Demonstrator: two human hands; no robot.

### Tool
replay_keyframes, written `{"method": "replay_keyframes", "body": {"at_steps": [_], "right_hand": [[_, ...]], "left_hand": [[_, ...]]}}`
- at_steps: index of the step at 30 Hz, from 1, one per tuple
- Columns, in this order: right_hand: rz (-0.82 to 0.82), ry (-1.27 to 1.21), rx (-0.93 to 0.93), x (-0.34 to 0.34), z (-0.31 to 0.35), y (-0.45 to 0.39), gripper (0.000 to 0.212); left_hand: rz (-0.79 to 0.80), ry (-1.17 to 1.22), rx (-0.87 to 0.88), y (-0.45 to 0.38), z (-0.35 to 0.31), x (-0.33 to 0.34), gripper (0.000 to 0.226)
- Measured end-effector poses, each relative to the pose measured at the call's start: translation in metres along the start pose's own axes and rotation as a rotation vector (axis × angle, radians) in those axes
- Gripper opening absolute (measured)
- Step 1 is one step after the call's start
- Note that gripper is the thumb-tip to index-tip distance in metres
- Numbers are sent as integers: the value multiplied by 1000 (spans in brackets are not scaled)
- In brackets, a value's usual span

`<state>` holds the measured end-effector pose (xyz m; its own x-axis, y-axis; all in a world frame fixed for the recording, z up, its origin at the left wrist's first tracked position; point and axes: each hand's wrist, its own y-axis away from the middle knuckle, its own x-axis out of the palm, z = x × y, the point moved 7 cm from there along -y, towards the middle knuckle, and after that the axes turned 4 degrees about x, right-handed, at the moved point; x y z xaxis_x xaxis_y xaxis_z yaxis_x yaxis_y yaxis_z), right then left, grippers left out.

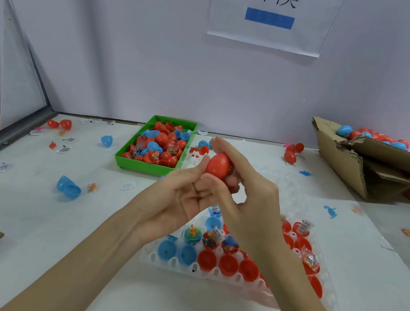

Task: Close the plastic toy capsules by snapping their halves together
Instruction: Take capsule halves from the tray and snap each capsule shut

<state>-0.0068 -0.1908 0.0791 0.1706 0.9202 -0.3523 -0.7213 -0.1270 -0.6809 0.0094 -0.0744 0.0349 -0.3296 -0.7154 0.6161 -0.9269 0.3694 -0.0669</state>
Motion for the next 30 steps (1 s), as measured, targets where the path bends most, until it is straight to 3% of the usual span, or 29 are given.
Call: {"method": "replay_keyframes", "body": {"at_steps": [3, 6, 13, 16, 19, 23, 25, 27, 30], "right_hand": [[2, -205, 100, 1, -1, 2, 34], [39, -206, 110, 1, 2, 0, 23], [119, -36, 89, 4, -10, -1, 37], [168, 94, 87, 7, -19, -4, 52], [164, 235, 24, 10, -25, -2, 51], [170, 381, 4, 20, -31, 3, 53], [132, 302, 61, 15, -36, -2, 54], [51, 79, 253, 1, -48, -7, 53], [-193, -682, 673, -27, -82, -22, 42]], "left_hand": [[7, 60, -26, 2, 1, 2, 44], [9, 91, -42, 3, -1, 3, 40], [-15, 58, -64, 0, 4, -3, 40], [-143, -185, 32, -5, -1, -15, 32], [-297, -479, 156, -3, -12, -29, 34], [-361, -778, 273, -2, -17, -29, 35], [-292, -775, 312, -5, -19, -26, 31], [-262, -697, 306, -6, -23, -30, 38], [-340, -606, 336, -4, -37, -43, 40]]}}
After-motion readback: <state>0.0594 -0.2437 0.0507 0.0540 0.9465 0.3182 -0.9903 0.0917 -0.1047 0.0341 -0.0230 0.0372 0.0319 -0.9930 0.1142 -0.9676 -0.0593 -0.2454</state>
